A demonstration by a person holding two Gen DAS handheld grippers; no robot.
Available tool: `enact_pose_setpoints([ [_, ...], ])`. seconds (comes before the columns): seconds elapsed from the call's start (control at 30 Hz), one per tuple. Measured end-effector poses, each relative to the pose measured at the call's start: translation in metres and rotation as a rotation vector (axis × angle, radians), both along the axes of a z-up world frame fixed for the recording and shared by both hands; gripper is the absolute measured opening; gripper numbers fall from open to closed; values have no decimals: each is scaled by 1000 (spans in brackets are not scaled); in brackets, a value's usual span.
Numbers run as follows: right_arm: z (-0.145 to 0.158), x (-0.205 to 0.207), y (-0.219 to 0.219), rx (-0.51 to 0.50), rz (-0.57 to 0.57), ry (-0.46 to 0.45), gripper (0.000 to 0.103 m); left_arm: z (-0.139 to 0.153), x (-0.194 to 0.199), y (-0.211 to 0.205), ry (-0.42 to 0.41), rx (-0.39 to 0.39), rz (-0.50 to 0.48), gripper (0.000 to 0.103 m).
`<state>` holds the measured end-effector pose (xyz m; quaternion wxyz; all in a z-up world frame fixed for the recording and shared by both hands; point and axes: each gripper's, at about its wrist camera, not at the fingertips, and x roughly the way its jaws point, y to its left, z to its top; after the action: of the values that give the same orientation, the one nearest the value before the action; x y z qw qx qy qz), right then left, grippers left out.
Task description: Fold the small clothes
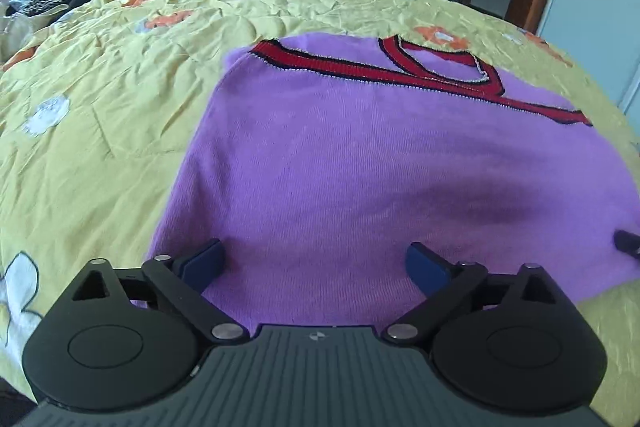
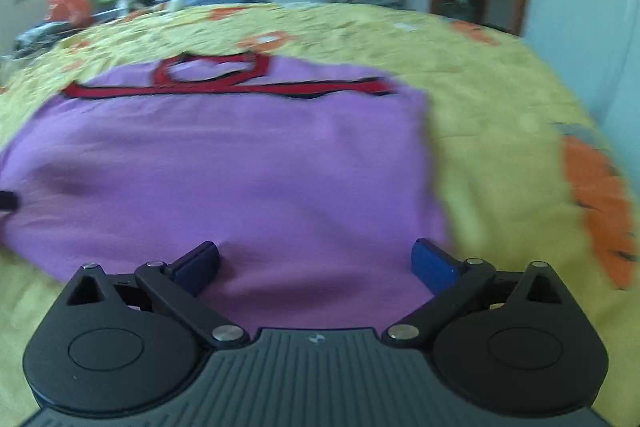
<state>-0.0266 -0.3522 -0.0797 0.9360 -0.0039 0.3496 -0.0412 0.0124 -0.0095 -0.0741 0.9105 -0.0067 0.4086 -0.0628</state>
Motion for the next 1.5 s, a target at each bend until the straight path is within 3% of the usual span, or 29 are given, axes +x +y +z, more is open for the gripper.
enact_pose_setpoints([
  [0.13, 13, 1, 12, 95, 41, -33, 103, -3, -2, -5, -6, 14, 21, 103],
  [0.23, 6, 17, 32, 78, 70, -42, 103, -5, -4, -9, -21, 38, 26, 103],
  [0.3, -6, 26, 36, 59, 70, 20, 103, -5, -6, -11, -26, 48, 26, 103],
  [0.37, -10, 19, 35, 27, 88, 0, 103, -5, -6, -11, -25, 47, 27, 103],
  [0.6, -2, -14, 21, 16, 64, -5, 103, -7, -9, -11, -42, 57, 30, 103],
  [0.77, 6, 3, 30, 88, 74, -47, 103, -7, -10, -13, -37, 66, 44, 103],
  [0.9, -11, 16, 53, 27, 40, -15, 103, -6, -13, -9, -25, 69, 31, 103],
  [0.93, -9, 14, 58, -7, 55, 2, 103, -6, -15, -5, -16, 68, 34, 103],
  [1.03, -12, 0, 44, 35, 140, 14, 103, -7, -27, 6, -19, 75, 25, 103],
  [1.2, 2, -13, 44, 42, 140, 25, 103, 15, -41, 20, 9, 48, 89, 99],
  [1.33, 5, 0, 66, 26, 166, -9, 103, 37, -41, -26, -92, 71, -10, 103],
  [1.43, 2, 16, 83, -11, 157, -36, 103, 33, -26, -73, -166, 109, -77, 103],
  [1.5, -9, 23, 81, 22, 150, 21, 103, 17, -8, -93, -97, 131, -110, 103],
])
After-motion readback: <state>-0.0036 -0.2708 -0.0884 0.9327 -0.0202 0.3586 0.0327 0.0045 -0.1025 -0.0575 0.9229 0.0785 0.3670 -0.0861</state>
